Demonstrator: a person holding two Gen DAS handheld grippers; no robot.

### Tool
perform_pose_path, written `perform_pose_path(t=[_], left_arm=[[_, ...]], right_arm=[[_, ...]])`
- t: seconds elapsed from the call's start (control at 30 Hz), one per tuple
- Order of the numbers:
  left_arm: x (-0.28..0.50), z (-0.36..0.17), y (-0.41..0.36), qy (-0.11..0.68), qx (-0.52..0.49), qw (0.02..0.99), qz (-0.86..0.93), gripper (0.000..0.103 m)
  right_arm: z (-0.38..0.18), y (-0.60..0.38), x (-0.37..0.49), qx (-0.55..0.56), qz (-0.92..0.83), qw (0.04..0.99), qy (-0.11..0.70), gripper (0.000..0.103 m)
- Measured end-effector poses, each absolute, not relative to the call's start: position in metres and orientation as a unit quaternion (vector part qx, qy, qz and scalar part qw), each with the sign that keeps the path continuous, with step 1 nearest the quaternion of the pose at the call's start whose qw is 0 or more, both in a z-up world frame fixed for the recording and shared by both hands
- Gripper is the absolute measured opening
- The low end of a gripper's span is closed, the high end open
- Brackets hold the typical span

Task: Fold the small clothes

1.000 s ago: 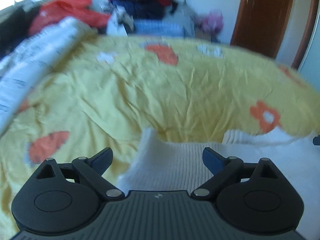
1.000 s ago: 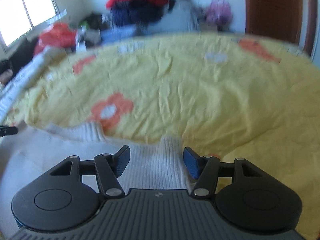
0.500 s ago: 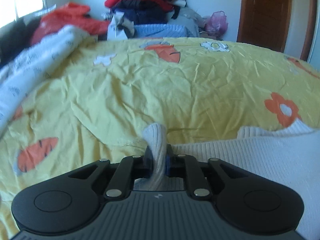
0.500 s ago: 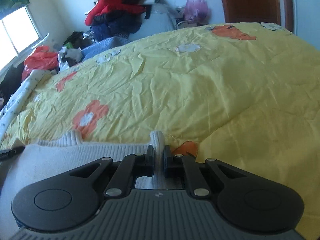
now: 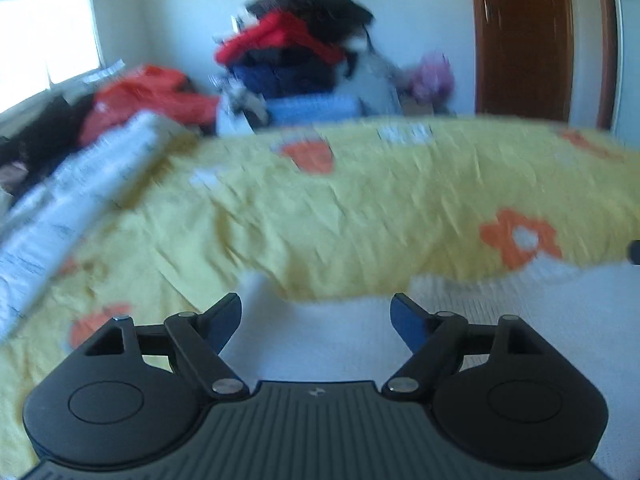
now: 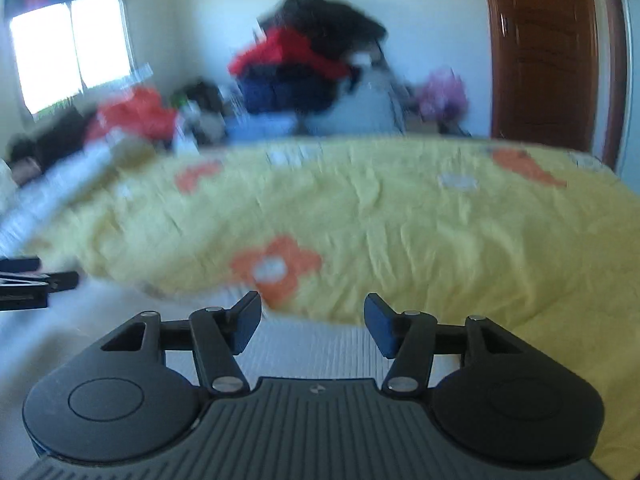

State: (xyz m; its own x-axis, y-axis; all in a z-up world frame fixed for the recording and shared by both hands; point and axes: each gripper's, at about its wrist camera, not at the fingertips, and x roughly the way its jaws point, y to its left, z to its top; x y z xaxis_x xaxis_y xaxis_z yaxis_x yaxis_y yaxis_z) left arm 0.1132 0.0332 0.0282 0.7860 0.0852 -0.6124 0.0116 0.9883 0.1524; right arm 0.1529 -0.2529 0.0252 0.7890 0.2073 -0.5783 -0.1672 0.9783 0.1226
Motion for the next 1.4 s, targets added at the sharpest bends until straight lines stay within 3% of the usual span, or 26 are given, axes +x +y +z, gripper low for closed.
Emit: perform_pose_path(t=[0.1, 0.3, 0.43, 0.53, 0.67, 0.83, 1.07, 1.3, 1.4], left_arm=[[0.119, -0.001, 0.039, 0.348, 0.049, 0.936, 0.019, 0.085], [0.125, -0.004, 0.051, 0.354, 0.014, 0.935, 0.008, 0.091], [0.122, -0.004, 0.051, 0.352, 0.011, 0.936, 0.007, 0.091], [0.122, -0.004, 0.050, 0.352, 0.011, 0.936, 0.007, 0.091], [0.122, -0.004, 0.050, 0.352, 0.011, 0.936, 0.007, 0.091], [0.122, -0.004, 0.049, 0.352, 0.010, 0.936, 0.007, 0.091], [0.126, -0.004, 0.052, 0.352, 0.001, 0.936, -0.004, 0.094], [0.056, 0.034, 0.132, 0.263, -0.088, 0.957, 0.085, 0.094], [0.003, 0.042, 0.184, 0.251, -0.182, 0.944, 0.114, 0.094]], right_arm=[[-0.005, -0.261, 0.165, 0.029, 0.061, 0.936, 0.345, 0.060], [-0.008, -0.287, 0.175, 0.084, 0.044, 0.934, 0.345, 0.058], [0.004, -0.260, 0.171, 0.000, 0.005, 0.937, 0.349, 0.059], [0.028, -0.230, 0.149, -0.011, 0.029, 0.954, 0.299, 0.065], [0.039, -0.184, 0.141, 0.006, 0.131, 0.946, 0.296, 0.070], [0.008, -0.137, 0.161, -0.012, 0.167, 0.924, 0.343, 0.070], [-0.018, -0.131, 0.168, -0.018, 0.172, 0.917, 0.359, 0.082], [-0.015, -0.130, 0.164, -0.006, 0.176, 0.918, 0.355, 0.083], [-0.015, -0.131, 0.164, -0.004, 0.179, 0.917, 0.355, 0.084]])
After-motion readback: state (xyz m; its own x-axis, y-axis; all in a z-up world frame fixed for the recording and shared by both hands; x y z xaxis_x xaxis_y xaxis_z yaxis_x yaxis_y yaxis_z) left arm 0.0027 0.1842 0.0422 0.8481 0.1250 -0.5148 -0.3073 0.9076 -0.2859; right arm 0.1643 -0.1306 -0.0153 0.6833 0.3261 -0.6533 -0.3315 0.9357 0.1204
